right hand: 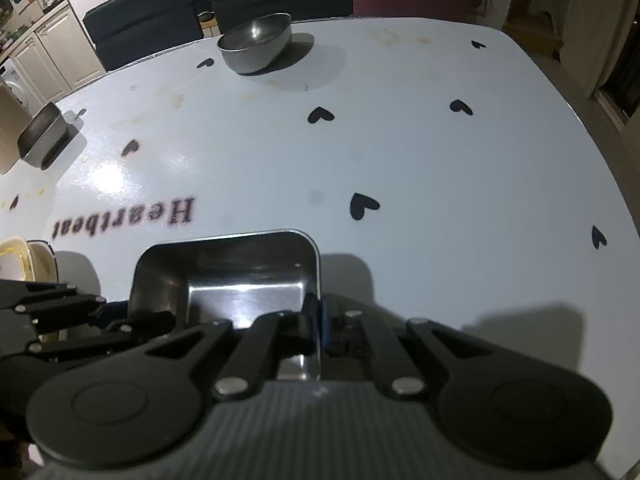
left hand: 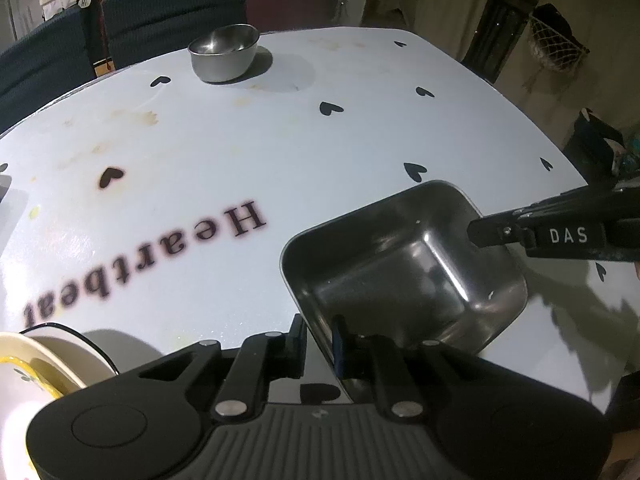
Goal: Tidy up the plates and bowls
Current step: 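Lower the steel tray onto the table with both grippers, then open both grippers to release the steel tray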
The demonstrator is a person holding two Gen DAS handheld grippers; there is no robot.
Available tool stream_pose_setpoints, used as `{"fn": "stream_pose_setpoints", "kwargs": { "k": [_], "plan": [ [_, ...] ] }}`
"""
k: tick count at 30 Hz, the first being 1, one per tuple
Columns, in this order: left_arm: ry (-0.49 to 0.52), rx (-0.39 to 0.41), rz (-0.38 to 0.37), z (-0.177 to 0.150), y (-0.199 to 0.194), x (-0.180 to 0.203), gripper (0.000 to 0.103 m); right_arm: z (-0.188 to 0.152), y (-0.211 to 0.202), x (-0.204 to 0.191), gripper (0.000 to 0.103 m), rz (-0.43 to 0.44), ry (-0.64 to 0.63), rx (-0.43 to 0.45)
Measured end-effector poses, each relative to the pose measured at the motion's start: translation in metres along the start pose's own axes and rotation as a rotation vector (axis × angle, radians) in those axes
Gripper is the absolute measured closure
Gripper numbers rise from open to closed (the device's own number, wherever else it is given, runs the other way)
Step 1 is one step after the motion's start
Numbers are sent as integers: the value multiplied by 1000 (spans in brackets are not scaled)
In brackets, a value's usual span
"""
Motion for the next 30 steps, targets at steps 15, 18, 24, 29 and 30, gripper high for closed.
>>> {"fn": "stream_pose_setpoints", "kwargs": {
  "k": [15, 18, 24, 29, 30],
  "plan": [
    [-37, 0, 12, 3, -9, -7, 61, -3, 2, 4, 93, 23, -8, -2],
    [-50, 7, 14, 5, -13, -9, 56, -4, 0, 5, 88, 32, -6, 3],
    [-62, 29, 13, 8, -24, -10, 37, -5, -12, 9, 60, 43, -3, 50],
    [-57, 70, 19, 12, -38, -11, 22, -3, -23, 16, 41, 49, -5, 88],
    [-55, 78, 20, 13, -42, -11, 18, -3, -25, 17, 38, 50, -2, 95]
  ]
}}
Point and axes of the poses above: each gripper's, at about its wrist camera, not at the fingertips, and y roughly the way its jaws point, x to its right, z to its top, the point moved 10 cm from there along y, roughly the way its jaws point, and after that the axes turned 1 degree about -x, right-handed, at the moved point
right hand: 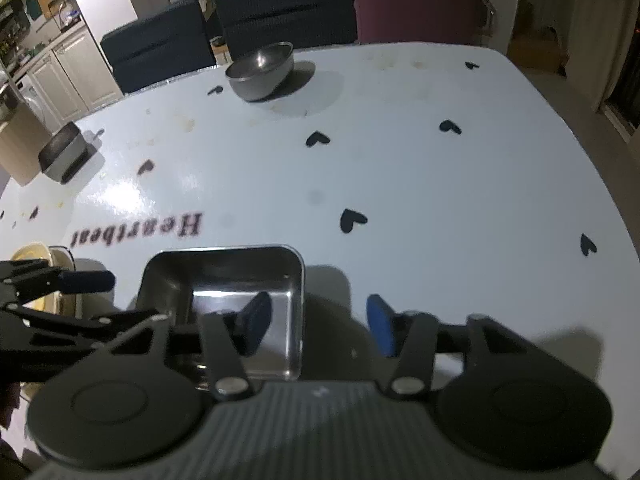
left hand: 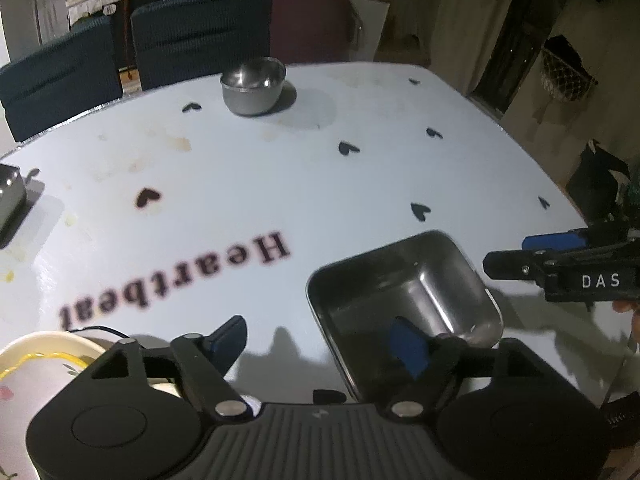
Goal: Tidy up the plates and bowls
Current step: 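Open both grippers to release the steel tray, then move both open grippers toward the second steel tray beside the jug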
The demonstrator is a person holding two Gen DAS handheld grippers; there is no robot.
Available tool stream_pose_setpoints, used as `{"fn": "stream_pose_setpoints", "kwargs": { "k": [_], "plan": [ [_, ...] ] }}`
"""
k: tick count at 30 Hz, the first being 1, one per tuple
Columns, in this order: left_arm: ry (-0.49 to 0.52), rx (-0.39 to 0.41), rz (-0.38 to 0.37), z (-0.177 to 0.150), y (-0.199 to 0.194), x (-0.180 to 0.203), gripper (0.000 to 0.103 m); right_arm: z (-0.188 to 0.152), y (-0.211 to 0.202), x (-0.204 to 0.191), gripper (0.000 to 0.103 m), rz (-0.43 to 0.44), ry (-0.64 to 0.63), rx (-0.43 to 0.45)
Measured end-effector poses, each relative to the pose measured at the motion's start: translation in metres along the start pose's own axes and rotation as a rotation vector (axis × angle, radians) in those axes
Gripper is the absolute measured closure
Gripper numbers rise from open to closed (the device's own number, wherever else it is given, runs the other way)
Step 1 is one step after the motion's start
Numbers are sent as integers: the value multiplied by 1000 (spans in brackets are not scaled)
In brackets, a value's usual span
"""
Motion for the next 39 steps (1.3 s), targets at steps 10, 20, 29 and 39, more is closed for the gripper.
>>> {"fn": "stream_pose_setpoints", "kwargs": {
  "k": [10, 20, 29, 39],
  "plan": [
    [-28, 118, 53, 15, -50, -15, 0, 7, -39, 5, 2, 30, -9, 124],
    [-84, 247, 174, 37, -133, -57, 0, 26, -77, -29, 0, 119, -38, 229],
    [-89, 312, 279, 50, -198, -97, 0, 50, -108, -82, 0, 236, -40, 291],
    [-83, 312, 307, 77, -210, -201, 0, 96, -102, -156, 0, 320, 3, 293]
  ]
}}
Point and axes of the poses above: each gripper's, at about its wrist camera, not at the fingertips, and y roughly the way its jaws point, x to its right, z to its top, the point moved 10 cm from there along y, roughly the way its jaws point, and after that the axes turned 1 degree about -x, right-handed, at the moved point
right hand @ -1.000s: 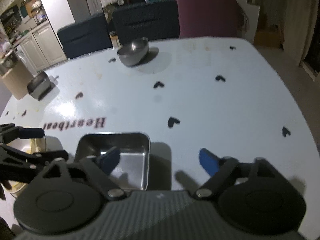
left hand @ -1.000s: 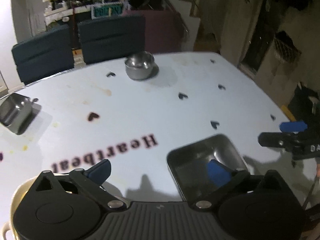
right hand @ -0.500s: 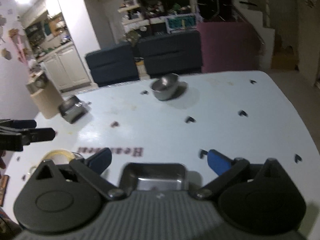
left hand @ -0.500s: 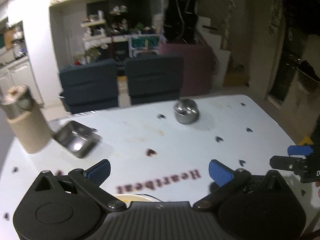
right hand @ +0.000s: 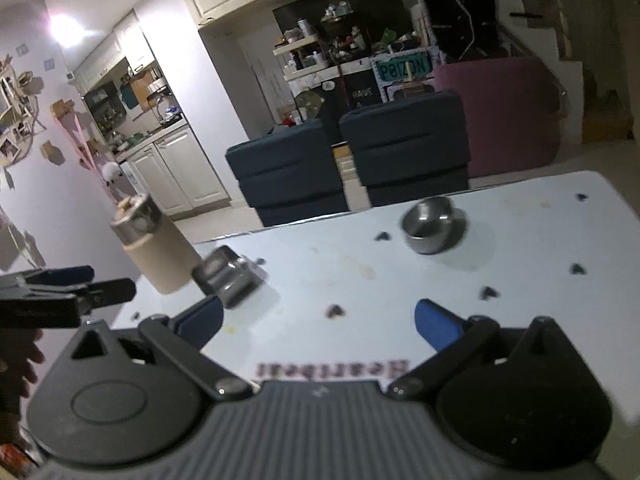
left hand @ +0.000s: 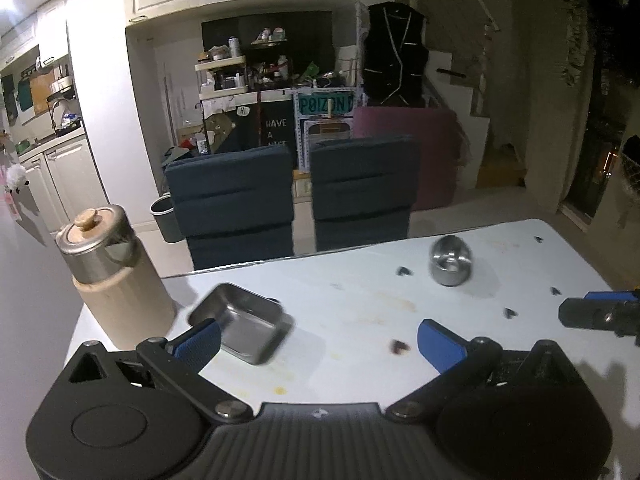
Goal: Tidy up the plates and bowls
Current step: 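Move both open grippers toward the second steel tray beside the jug, then close the right gripper on the second tray rim while the left gripper closes too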
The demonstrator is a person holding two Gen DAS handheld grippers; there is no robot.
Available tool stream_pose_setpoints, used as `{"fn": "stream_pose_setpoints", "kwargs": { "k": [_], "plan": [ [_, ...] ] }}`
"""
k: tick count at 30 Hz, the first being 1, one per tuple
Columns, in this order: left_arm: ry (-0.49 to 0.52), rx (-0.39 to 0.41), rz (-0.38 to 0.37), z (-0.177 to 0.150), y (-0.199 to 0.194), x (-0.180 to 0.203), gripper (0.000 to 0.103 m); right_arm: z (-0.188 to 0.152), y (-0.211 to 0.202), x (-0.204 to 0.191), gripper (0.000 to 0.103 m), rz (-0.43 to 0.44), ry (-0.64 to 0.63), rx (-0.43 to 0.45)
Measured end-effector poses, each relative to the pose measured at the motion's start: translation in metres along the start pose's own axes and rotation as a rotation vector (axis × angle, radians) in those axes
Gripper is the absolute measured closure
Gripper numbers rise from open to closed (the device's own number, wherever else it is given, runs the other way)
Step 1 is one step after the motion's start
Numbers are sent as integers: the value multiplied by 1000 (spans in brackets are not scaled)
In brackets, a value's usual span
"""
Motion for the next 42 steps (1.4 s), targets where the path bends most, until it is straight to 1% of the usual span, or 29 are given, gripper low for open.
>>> {"fn": "stream_pose_setpoints", "kwargs": {
  "k": [5, 8, 11, 15, 18, 20, 22, 24, 26, 27, 29, 33, 35, 36, 40, 42],
  "plan": [
    [14, -18, 9, 10, 41, -51, 0, 15, 45, -34, 0, 29, 63, -17],
    [31, -40, 25, 10, 72, -78, 0, 15, 74, -53, 0, 62, 118, -51],
    [55, -58, 30, 9, 100, -100, 0, 13, 104, -69, 0, 61, 170, -72],
    [124, -79, 69, 7, 142, -123, 0, 6, 153, -78, 1, 76, 308, -100],
    [176, -75, 105, 4, 165, -133, 0, -6, 190, -79, 3, 90, 430, -135],
    [202, -70, 116, 2, 177, -137, 0, -17, 214, -80, 10, 83, 492, -151],
    [235, -67, 128, 0, 187, -141, 0, -26, 236, -82, 20, 55, 522, -158],
    [271, -71, 148, -2, 197, -146, 1, -36, 254, -78, 26, 22, 566, -170],
    [296, -83, 159, -4, 206, -150, 2, -49, 273, -77, 26, -1, 632, -193],
    [306, -87, 167, -6, 209, -152, 3, -54, 280, -77, 26, -3, 644, -202],
    [310, -91, 167, -9, 215, -153, 5, -60, 296, -85, 27, -19, 617, -218],
    [310, -92, 172, -15, 224, -154, 7, -64, 320, -96, 31, -64, 553, -209],
    [291, -91, 176, -18, 227, -157, 9, -66, 326, -95, 36, -95, 519, -211],
    [278, -95, 174, -20, 228, -158, 10, -66, 326, -93, 43, -100, 507, -203],
    [219, -117, 171, -29, 232, -165, 14, -64, 320, -87, 50, -99, 476, -181],
    [169, -135, 158, -36, 231, -170, 21, -62, 318, -84, 52, -108, 462, -172]
  ]
}}
Point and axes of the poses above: each gripper's, at about its wrist camera, not at the fingertips, and y roughly the way its jaws point, x to its right, z to its top, the point moved 10 cm from there along y, roughly the way its jaws point, and after that the axes turned 1 degree about -x, right-handed, at the moved point
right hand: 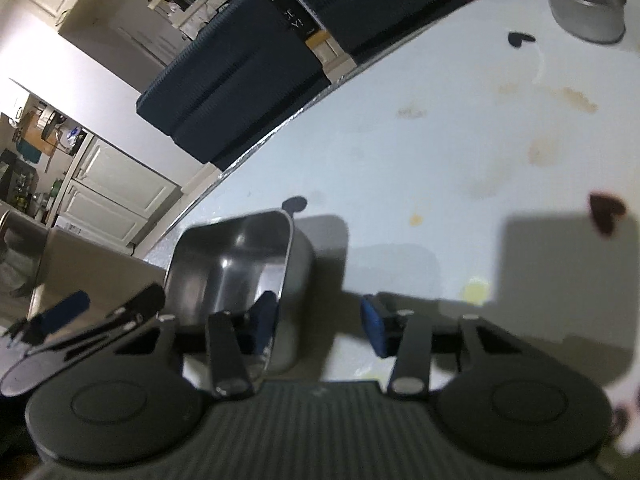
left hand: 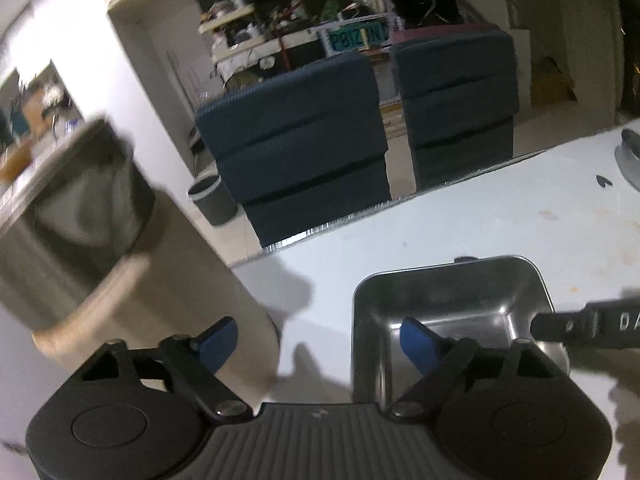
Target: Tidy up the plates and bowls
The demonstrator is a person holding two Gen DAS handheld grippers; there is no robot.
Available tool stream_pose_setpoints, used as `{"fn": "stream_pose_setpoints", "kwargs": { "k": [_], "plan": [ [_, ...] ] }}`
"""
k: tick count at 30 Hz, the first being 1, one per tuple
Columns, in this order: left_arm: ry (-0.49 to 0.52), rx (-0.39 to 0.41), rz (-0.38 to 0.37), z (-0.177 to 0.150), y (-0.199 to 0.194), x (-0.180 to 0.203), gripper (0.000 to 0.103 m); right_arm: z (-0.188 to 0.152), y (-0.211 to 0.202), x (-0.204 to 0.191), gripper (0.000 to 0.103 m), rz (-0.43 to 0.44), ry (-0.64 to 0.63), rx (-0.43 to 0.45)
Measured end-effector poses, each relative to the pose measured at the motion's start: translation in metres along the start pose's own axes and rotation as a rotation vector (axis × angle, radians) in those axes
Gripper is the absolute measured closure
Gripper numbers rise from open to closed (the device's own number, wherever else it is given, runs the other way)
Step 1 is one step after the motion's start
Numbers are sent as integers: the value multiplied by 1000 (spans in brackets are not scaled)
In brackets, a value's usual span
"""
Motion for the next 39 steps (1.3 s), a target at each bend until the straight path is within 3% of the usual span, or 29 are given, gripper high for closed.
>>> {"fn": "stream_pose_setpoints", "kwargs": {
  "k": [2, 4, 7, 10, 12, 15, 26, 39],
  "plan": [
    [-50, -28, -15, -9, 2, -4, 24, 3, -4, -1, 57, 0, -24, 10],
    [-109, -50, -37, -16, 2, -8, 29, 4, -7, -3, 72, 4, -68, 24],
    [-210, -84, -90, -28, 2, -14, 44, 4, -11, -11, 92, 11, -149, 27],
    [-330, -113, -161, -39, 0, -17, 60, 1, -9, -19, 94, 21, -207, 12],
    [-387, -110, -221, -43, -2, -16, 81, 0, -9, -19, 94, 24, -221, 10],
    [-403, -107, -241, -42, -5, -6, 98, 1, -12, -19, 94, 34, -236, 1],
    [-483, -79, -271, -47, -23, -7, 101, 3, -20, -24, 95, 42, -357, -29],
    [-553, 24, -258, -35, -124, 5, 100, 9, -102, -36, 96, 94, -446, 14]
  ]
}}
Point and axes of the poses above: each gripper's, at about its wrist camera, not at the fingertips, and y roughly the way its jaws point, x to its right, z to its top, the point moved 10 cm from there along y, roughly the way its jaws point, and after that the axes turned 1 degree about -x, right-handed, at the moved point
